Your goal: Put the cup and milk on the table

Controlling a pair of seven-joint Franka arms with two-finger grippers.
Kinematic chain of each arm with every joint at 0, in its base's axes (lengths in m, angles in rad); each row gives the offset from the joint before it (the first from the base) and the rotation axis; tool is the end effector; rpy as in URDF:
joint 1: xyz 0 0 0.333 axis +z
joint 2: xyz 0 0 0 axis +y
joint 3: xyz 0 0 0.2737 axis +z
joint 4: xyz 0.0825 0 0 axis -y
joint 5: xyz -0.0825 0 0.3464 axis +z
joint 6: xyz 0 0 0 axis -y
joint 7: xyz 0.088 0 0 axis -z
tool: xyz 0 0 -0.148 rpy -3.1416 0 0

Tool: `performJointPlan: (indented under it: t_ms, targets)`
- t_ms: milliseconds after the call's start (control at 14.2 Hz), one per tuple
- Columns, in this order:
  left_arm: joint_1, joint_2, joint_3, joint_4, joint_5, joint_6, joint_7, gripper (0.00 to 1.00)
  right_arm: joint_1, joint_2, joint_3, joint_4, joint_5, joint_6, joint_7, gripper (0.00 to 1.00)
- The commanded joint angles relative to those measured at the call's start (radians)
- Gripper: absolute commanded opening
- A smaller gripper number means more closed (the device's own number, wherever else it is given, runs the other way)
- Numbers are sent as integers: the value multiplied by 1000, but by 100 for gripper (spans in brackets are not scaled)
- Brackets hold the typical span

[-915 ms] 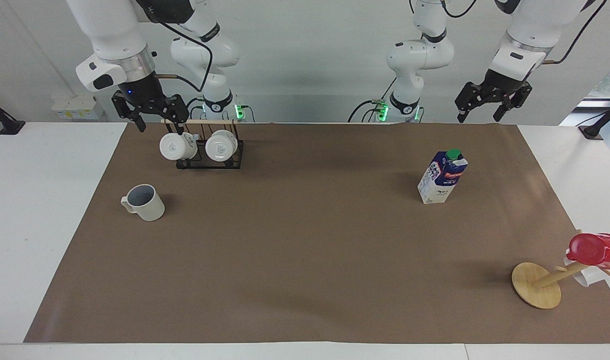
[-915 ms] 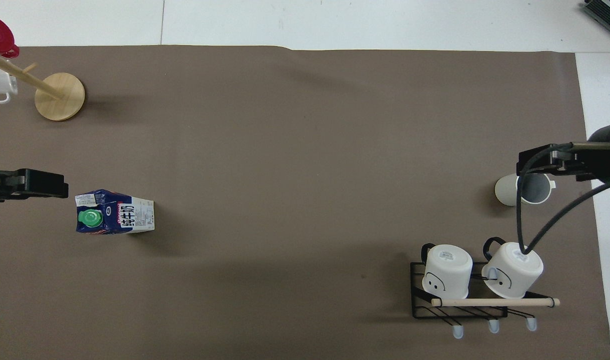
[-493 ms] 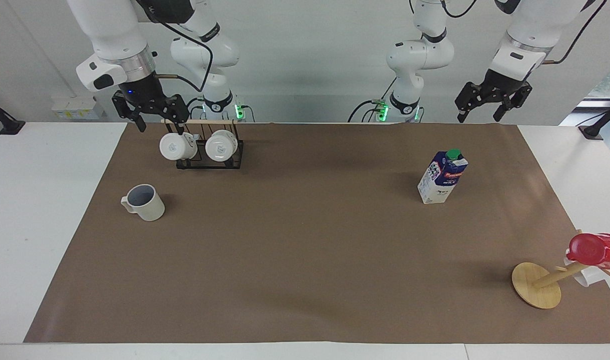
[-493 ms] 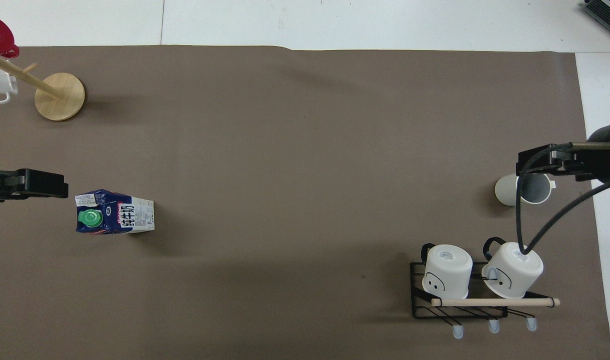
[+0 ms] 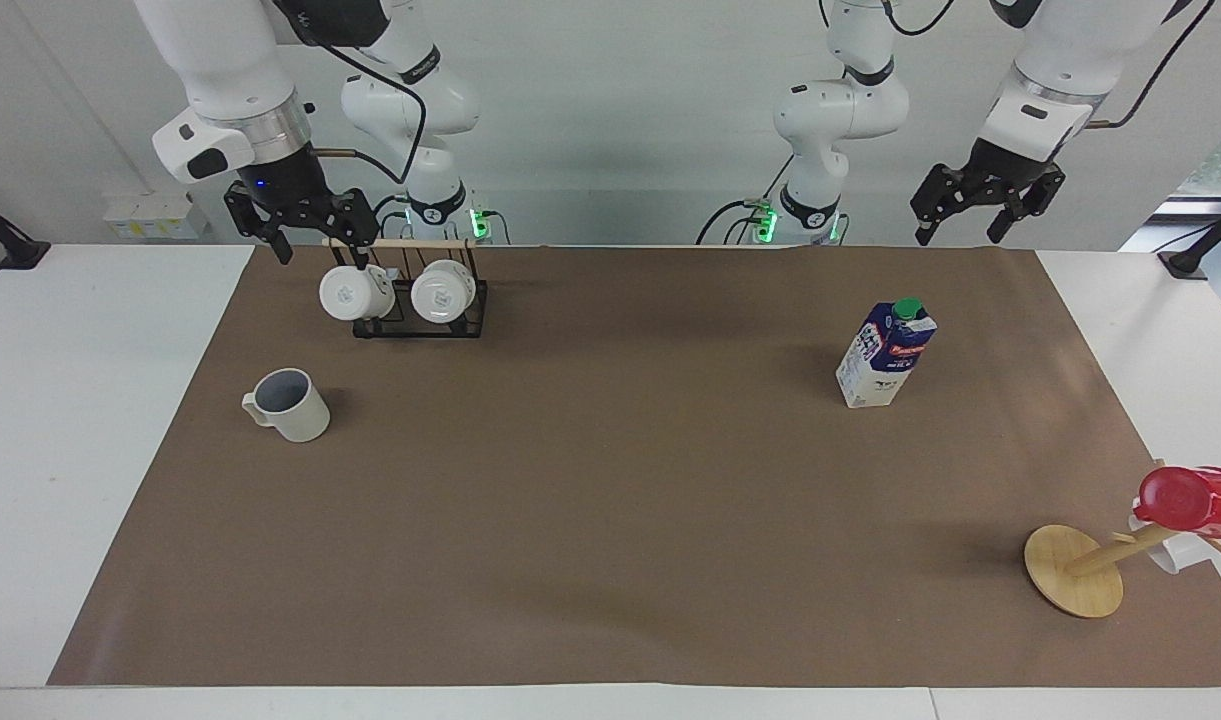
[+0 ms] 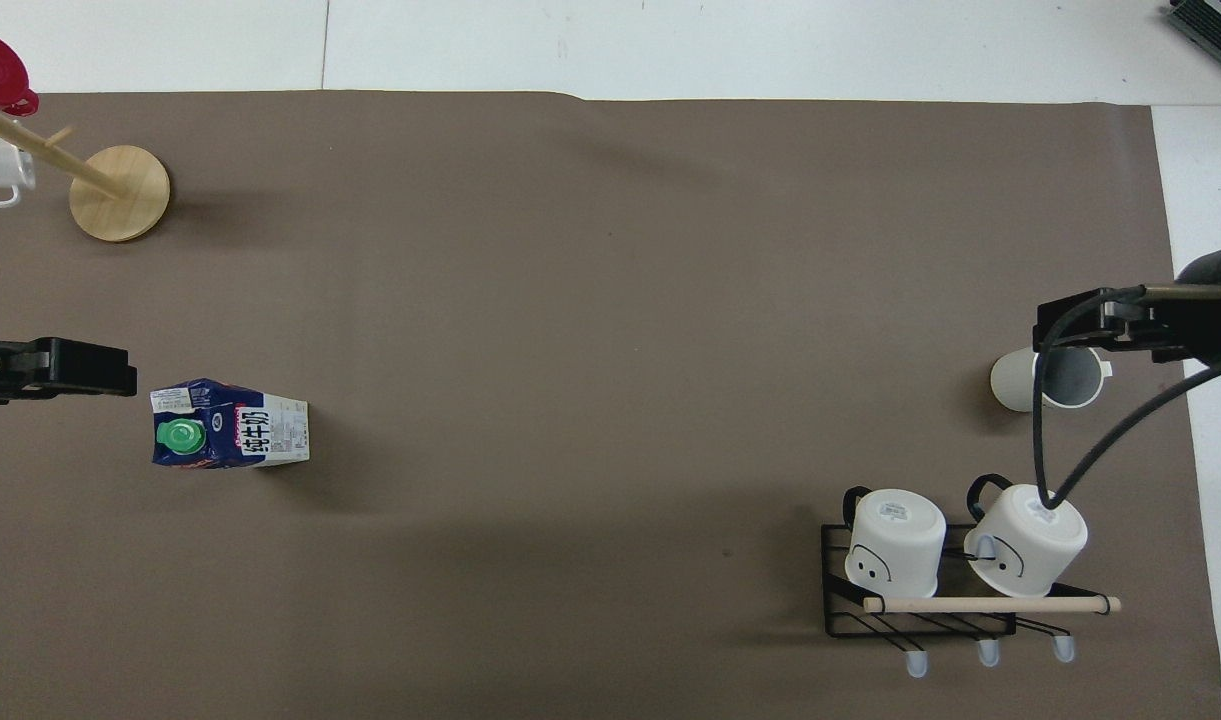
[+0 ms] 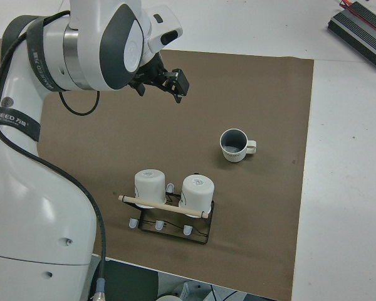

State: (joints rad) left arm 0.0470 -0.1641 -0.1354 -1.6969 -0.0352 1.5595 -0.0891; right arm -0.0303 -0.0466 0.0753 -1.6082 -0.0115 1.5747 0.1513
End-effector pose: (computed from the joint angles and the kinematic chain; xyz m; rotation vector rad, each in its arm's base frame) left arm 0.4693 -0.0512 0.5657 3.1261 0.0022 0.0375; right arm 0.5048 0.0217 0.5490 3.1234 -0.1663 0.0225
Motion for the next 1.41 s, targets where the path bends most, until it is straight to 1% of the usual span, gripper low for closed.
performJointPlan:
  t_ms: [0,986,1338]
  targets:
    - [11,6,-6,17,6,-21,-8,100,-7,-19,3,-19,19,16,-26,100]
    - [11,6,-6,17,6,-21,-8,100,-7,-18,3,-18,19,16,-27,100]
    - [11,6,-6,17,6,-21,-8,100,-7,-15,3,-18,19,41,-32,100]
